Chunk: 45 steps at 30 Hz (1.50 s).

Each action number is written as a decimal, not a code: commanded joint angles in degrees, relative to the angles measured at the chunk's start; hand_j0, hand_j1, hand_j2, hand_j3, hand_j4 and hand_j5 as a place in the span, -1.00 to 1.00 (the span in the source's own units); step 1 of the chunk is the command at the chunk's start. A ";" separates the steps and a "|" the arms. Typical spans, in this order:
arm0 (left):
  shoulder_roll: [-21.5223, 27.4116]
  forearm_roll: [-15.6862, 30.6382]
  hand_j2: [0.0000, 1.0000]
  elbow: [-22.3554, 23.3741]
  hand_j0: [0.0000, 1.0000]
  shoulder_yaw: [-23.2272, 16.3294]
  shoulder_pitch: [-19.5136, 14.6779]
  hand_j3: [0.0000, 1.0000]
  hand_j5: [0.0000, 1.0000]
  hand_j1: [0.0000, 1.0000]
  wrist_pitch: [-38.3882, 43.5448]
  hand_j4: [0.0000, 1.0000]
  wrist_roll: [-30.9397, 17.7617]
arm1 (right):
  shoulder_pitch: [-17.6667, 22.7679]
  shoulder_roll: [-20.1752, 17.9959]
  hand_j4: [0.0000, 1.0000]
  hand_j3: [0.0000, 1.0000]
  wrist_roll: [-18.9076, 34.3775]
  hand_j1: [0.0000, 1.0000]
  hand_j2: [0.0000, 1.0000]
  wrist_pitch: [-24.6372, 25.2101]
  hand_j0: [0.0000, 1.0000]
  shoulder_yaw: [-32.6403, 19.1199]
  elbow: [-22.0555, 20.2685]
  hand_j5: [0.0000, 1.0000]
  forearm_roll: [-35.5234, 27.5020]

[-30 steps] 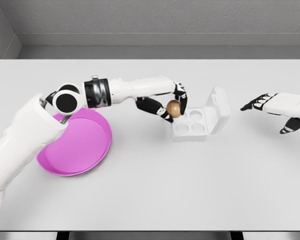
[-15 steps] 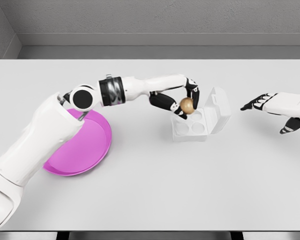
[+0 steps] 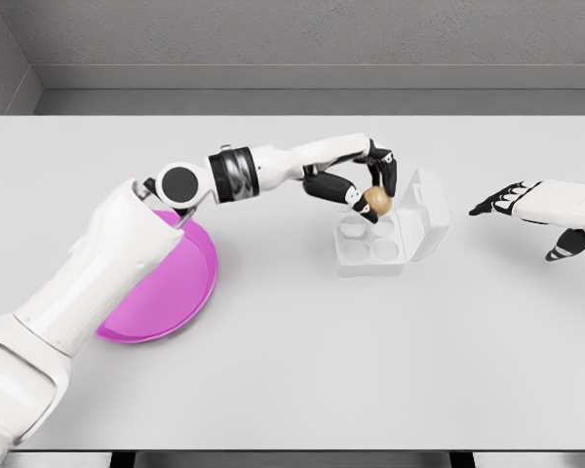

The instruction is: Pack egg into the box and close the box lid

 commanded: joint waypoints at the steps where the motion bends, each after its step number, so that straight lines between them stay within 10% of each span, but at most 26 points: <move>1: -0.77 0.79 -0.38 1.55 -0.38 0.07 0.00 -0.38 -0.38 -0.38 0.54 -0.38 0.02 | 0.00 -0.08 1.00 1.00 -0.02 1.00 1.00 0.12 1.00 0.03 -0.01 1.00 -0.24; 14: -3.50 7.21 -0.36 6.47 -0.36 -0.02 -0.26 -0.36 -0.36 -0.36 0.36 -0.36 -0.07 | 0.09 -0.08 1.00 1.00 -0.02 1.00 1.00 0.12 1.00 -0.06 -0.01 1.00 -0.24; 45: -8.86 5.89 -0.33 16.66 -0.33 -0.19 -0.44 -0.33 -0.33 -0.33 -0.34 -0.33 -0.07 | -0.18 0.89 1.00 1.00 -0.02 1.00 1.00 -0.41 1.00 -0.76 3.15 1.00 -0.06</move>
